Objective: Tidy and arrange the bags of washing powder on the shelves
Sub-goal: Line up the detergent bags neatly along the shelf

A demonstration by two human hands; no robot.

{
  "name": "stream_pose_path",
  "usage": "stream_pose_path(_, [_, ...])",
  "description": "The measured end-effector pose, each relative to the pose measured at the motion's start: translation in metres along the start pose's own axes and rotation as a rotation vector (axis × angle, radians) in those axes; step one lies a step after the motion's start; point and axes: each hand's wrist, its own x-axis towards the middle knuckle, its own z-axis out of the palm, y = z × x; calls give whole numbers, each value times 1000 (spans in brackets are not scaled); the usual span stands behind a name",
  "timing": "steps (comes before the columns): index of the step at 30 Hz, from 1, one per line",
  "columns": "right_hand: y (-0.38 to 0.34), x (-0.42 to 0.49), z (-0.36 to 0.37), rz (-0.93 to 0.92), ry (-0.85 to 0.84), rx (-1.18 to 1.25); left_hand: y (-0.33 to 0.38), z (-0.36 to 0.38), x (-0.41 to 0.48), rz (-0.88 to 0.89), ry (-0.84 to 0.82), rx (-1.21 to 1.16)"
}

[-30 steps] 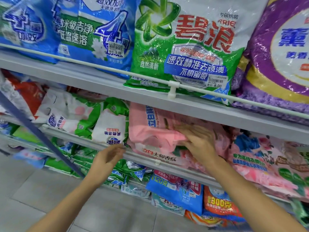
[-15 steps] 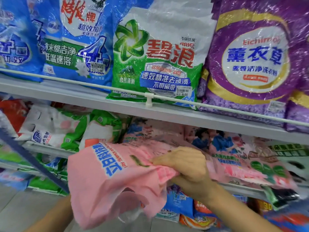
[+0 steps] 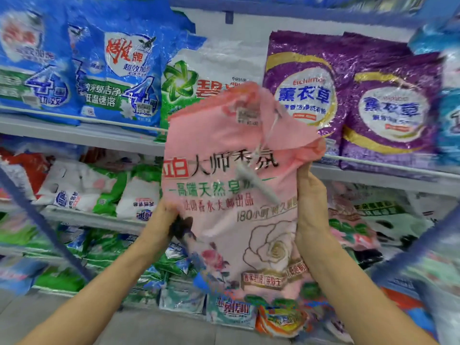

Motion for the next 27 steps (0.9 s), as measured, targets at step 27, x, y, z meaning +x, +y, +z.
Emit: stream_pose_path(27, [98,-35,-98,633,-424,-176,-46,9,-38,-547,42,-344])
